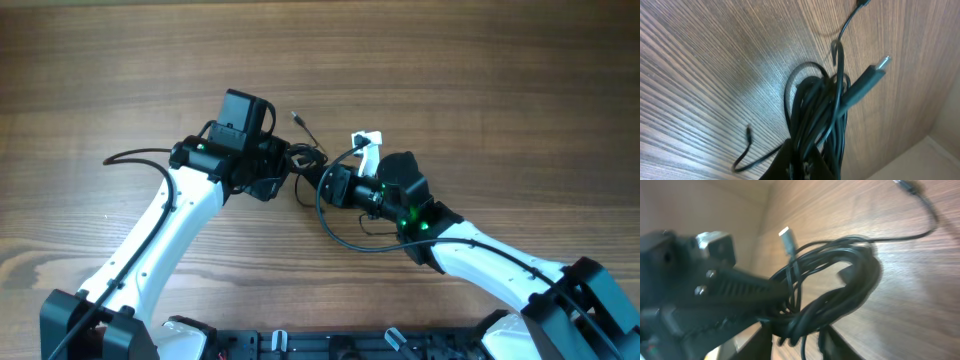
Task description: Untangle cables
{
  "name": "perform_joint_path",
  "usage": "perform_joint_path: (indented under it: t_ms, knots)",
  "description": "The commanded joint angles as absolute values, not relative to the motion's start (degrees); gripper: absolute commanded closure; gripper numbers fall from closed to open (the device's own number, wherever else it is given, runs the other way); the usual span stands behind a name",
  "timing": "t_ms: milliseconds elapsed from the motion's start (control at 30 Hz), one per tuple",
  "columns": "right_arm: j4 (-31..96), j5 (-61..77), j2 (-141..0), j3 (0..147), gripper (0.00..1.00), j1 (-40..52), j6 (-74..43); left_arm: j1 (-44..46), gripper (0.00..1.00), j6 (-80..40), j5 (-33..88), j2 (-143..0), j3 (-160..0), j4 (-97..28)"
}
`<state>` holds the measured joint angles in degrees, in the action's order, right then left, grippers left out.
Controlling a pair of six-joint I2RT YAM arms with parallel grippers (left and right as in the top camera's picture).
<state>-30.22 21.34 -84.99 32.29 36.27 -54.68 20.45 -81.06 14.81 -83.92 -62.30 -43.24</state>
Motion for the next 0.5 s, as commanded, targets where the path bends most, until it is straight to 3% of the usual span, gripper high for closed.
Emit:
perform_joint_path:
  t_ms: [0, 200, 300, 367, 467]
  knots:
    - [-28.05, 7.20, -84.97, 32.67, 0.80, 35.83, -53.95, 21.65, 0.96, -81.71, 19.99, -84.01, -62.59, -43.51]
    - [-13.43, -9.21, -84.97, 32.67, 0.86, 35.79, -53.98, 21.65, 0.96, -81.67, 27.70, -84.01, -62.59, -42.46]
    - [-13.02, -7.33, -84.97, 32.67, 0.85, 35.70, -51.46, 21.65, 0.96, -81.69, 27.35, -84.01, -62.59, -42.28]
    - [-14.15, -2.85, -84.55, 32.67, 0.82, 35.70, -47.48, 21.56, 0.96, -81.73, 25.17, -84.01, -62.59, -41.98]
    - [-13.13, 2.79, -82.21, 32.67, 0.65, 35.64, -43.81, 21.26, 0.96, -83.59, 19.11, -84.01, -62.59, -41.89]
